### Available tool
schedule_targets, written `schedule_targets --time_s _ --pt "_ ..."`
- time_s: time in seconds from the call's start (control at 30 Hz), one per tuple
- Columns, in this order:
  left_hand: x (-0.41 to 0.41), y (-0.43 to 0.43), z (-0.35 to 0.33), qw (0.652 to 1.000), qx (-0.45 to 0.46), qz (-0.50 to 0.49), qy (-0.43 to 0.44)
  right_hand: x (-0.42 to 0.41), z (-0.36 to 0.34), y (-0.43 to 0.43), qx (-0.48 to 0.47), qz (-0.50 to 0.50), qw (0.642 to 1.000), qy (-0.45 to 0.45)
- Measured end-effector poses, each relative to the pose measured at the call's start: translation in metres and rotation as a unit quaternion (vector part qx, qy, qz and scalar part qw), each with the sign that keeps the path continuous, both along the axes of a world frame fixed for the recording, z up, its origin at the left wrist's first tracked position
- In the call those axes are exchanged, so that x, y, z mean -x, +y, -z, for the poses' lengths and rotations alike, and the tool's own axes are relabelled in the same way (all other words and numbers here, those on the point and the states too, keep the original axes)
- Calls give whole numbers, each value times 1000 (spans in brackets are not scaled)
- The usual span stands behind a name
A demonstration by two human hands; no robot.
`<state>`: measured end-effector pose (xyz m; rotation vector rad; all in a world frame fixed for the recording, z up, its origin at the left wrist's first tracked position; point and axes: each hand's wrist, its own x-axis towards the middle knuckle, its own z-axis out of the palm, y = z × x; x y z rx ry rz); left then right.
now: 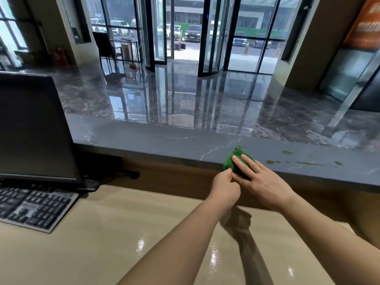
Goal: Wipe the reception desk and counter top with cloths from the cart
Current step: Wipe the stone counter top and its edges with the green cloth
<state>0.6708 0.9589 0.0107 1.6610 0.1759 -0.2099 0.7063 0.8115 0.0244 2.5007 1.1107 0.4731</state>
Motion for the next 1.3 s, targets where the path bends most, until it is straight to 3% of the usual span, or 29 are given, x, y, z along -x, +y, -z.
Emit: schedule_targets --time_s 0.2,0.4,0.73,0.9,1.3 --pt "6 35 2 999 -10 -31 -21 -2 4 38 -2 -13 1000 17" --pt "17 117 -9 992 5 -119 -48 -1 -1 136 8 -57 997 58" --pt "26 207 -30 979 -66 -189 -35 -3 -16 248 34 -52 993 99" --pt "20 197 -30 976 -134 -172 -19 -7 -13 231 21 -60 992 108" --pt "3 55 -16 985 -125 -105 -48 -10 -7 70 15 -28 994 105"
